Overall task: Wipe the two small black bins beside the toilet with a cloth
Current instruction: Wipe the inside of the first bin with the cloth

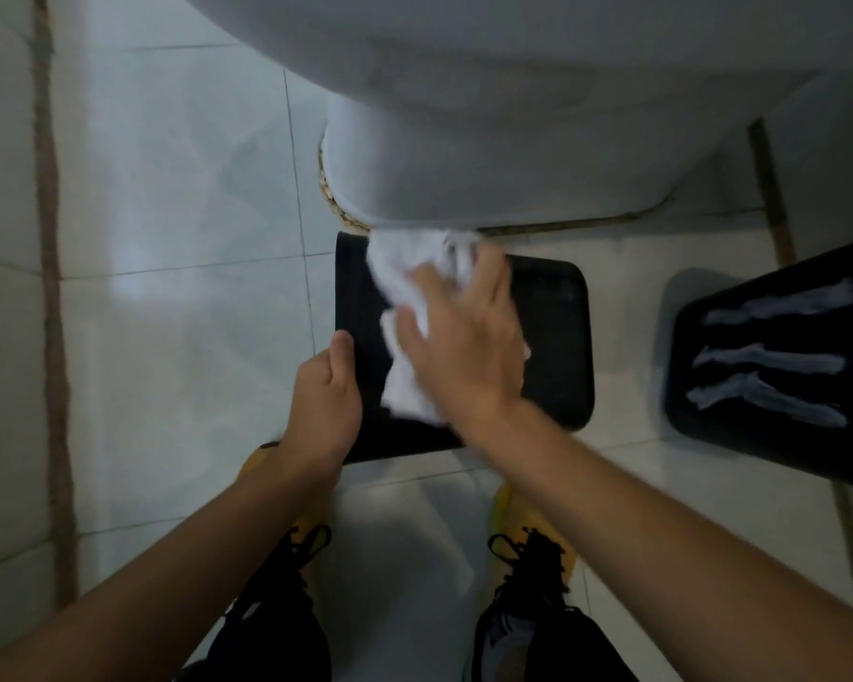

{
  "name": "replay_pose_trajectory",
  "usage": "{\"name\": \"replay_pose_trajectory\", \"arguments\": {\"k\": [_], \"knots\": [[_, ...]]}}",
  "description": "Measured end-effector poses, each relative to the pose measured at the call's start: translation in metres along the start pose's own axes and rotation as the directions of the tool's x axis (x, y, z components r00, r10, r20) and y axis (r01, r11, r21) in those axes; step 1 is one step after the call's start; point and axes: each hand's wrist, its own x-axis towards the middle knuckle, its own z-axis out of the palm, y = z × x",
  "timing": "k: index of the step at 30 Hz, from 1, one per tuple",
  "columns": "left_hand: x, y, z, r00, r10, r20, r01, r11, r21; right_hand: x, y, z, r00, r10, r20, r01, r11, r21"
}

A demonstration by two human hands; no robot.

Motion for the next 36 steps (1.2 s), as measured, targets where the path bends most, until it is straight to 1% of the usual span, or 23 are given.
{"name": "replay_pose_trajectory", "arguments": {"k": [2, 3, 5, 7, 9, 12, 13, 14, 16, 18, 21, 22, 23, 24, 25, 27, 29, 31, 32, 33, 34, 36], "knots": [[0.000, -0.005, -0.002, 1.000, -0.005, 0.014, 0.006, 0.999, -0.035, -0.042, -0.011, 0.001, 0.985, -0.165, 0.044, 0.163, 0.986, 0.039], [-0.001, -0.008, -0.003, 1.000, -0.013, 0.023, 0.015, 0.999, -0.045, -0.054, -0.013, 0.001, 0.978, -0.207, 0.038, 0.204, 0.977, 0.070], [-0.005, -0.009, -0.004, 1.000, 0.003, 0.017, -0.002, 0.999, -0.036, -0.054, -0.011, 0.003, 0.976, -0.217, 0.011, 0.215, 0.971, 0.105], [-0.006, -0.009, -0.003, 0.999, 0.050, 0.005, -0.050, 0.999, -0.009, -0.034, -0.003, 0.006, 0.990, -0.141, 0.013, 0.140, 0.987, 0.076], [-0.008, -0.007, -0.001, 0.999, 0.049, -0.006, -0.049, 0.999, 0.016, -0.010, 0.016, 0.008, 1.000, 0.009, -0.022, -0.007, 0.998, 0.065], [-0.009, -0.003, 0.001, 0.999, 0.046, -0.021, -0.045, 0.997, 0.059, 0.027, 0.065, 0.005, 0.968, 0.240, -0.078, -0.238, 0.971, 0.037], [-0.009, -0.002, 0.002, 0.998, 0.054, -0.036, -0.052, 0.997, 0.054, 0.036, 0.080, 0.003, 0.954, 0.290, -0.073, -0.289, 0.957, 0.019], [-0.008, -0.002, 0.002, 0.997, 0.058, -0.051, -0.056, 0.998, 0.040, 0.041, 0.090, 0.000, 0.948, 0.310, -0.068, -0.310, 0.951, 0.004], [-0.003, 0.001, 0.004, 0.997, 0.054, -0.062, -0.052, 0.998, 0.030, 0.030, 0.089, -0.004, 0.961, 0.264, -0.079, -0.266, 0.964, -0.012], [0.002, 0.002, 0.003, 0.995, 0.065, -0.073, -0.063, 0.997, 0.039, -0.006, 0.063, -0.007, 0.983, 0.172, -0.066, -0.172, 0.985, 0.010], [0.004, -0.003, -0.001, 0.994, 0.095, -0.059, -0.092, 0.994, 0.065, -0.069, 0.023, -0.008, 0.999, -0.048, -0.006, 0.049, 0.996, 0.074], [0.002, -0.006, -0.003, 0.994, 0.094, -0.055, -0.090, 0.994, 0.067, -0.079, 0.019, -0.008, 0.993, -0.116, -0.001, 0.116, 0.989, 0.089], [0.001, -0.007, -0.003, 0.994, 0.093, -0.054, -0.089, 0.993, 0.071, -0.079, 0.022, -0.008, 0.988, -0.153, -0.005, 0.152, 0.982, 0.109], [-0.001, -0.008, -0.004, 0.994, 0.097, -0.053, -0.093, 0.993, 0.075, -0.073, 0.029, -0.007, 0.989, -0.144, -0.015, 0.145, 0.982, 0.123], [-0.003, -0.008, -0.004, 0.993, 0.105, -0.052, -0.101, 0.992, 0.080, -0.062, 0.038, -0.006, 0.996, -0.087, -0.027, 0.090, 0.987, 0.132], [-0.004, -0.008, -0.005, 0.990, 0.127, -0.057, -0.122, 0.988, 0.092, -0.035, 0.061, -0.004, 0.991, 0.121, -0.061, -0.113, 0.987, 0.118], [-0.004, -0.005, -0.004, 0.988, 0.143, -0.055, -0.138, 0.986, 0.096, -0.003, 0.091, -0.003, 0.954, 0.282, -0.104, -0.277, 0.959, 0.064], [-0.004, -0.004, -0.003, 0.987, 0.144, -0.068, -0.138, 0.987, 0.087, 0.022, 0.112, -0.004, 0.922, 0.374, -0.098, -0.370, 0.927, 0.058], [-0.004, -0.004, -0.002, 0.987, 0.140, -0.082, -0.134, 0.988, 0.079, 0.025, 0.117, -0.005, 0.920, 0.382, -0.089, -0.378, 0.924, 0.053], [-0.004, -0.003, -0.001, 0.987, 0.133, -0.088, -0.127, 0.989, 0.071, 0.021, 0.116, -0.007, 0.932, 0.351, -0.093, -0.350, 0.936, 0.029], [-0.003, -0.003, 0.000, 0.989, 0.122, -0.086, -0.117, 0.991, 0.065, 0.010, 0.111, -0.008, 0.952, 0.293, -0.092, -0.294, 0.956, 0.004], [-0.002, -0.003, 0.000, 0.991, 0.105, -0.083, -0.099, 0.993, 0.067, -0.029, 0.090, -0.010, 0.980, 0.185, -0.070, -0.184, 0.983, 0.017]]}}
